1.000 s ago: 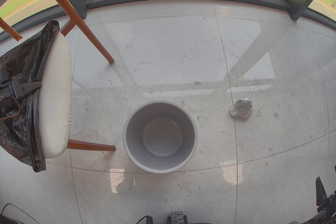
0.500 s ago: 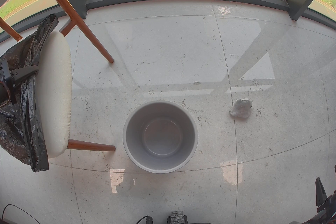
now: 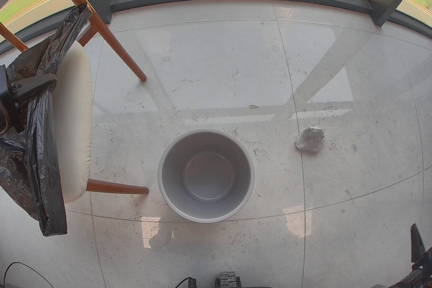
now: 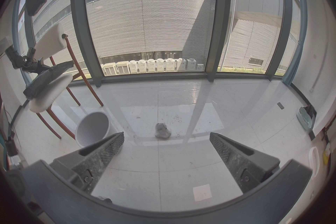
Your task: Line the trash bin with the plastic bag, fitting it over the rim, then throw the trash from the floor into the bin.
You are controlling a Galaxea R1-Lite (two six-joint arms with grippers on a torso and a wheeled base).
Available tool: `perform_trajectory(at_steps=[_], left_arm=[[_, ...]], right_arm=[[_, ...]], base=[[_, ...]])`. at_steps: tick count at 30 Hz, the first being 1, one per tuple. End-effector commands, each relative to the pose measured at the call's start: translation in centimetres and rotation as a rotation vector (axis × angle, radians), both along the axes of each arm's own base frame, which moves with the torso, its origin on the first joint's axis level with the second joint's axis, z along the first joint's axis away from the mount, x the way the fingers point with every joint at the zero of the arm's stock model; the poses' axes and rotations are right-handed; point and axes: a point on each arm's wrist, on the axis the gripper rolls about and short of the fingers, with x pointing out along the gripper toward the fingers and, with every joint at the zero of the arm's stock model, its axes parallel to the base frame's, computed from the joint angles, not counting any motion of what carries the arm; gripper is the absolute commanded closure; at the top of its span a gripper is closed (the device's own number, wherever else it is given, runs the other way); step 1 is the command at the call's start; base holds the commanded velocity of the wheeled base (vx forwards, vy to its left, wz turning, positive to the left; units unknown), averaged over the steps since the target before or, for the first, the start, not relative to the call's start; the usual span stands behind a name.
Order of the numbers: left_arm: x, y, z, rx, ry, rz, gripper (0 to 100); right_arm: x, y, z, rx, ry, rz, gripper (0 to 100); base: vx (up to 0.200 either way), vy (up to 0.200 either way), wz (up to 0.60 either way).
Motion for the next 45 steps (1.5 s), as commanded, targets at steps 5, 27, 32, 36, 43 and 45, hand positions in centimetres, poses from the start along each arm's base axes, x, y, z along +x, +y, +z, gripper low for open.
perform_trajectory(at_steps=[5, 27, 32, 36, 43, 45], left_arm=[[-3.3, -3.8, 2.3, -0.080, -0.030, -0.210, 100], [2.4, -7.0, 0.7, 0.083, -0.094, -0.353, 100], [4.2, -8.1, 0.4, 0.093, -0.078, -0.328, 100], [5.2, -13.0, 0.7, 0.096, -0.070, -0.312, 100], [3.7, -16.6, 0.6, 0.098, -0.064, -0.415, 100], [3.2, -17.2, 0.6, 0.099, -0.065, -0.445, 100]], right_arm=[[0.4, 0.1, 9.9, 0.240, -0.049, 0.206, 0], [11.6, 5.2, 20.6, 0.540, 0.292, 0.646, 0], [13.9, 6.8, 20.9, 0.540, 0.349, 0.657, 0], [15.3, 8.1, 21.8, 0.543, 0.375, 0.678, 0], [17.5, 9.5, 22.5, 0.538, 0.398, 0.670, 0], [18.0, 9.9, 22.7, 0.533, 0.422, 0.660, 0]], base=[[0.000, 0.000, 0.00], [0.000, 0.000, 0.00], [0.000, 0.000, 0.00], [0.000, 0.000, 0.00], [0.000, 0.000, 0.00], [0.000, 0.000, 0.00]])
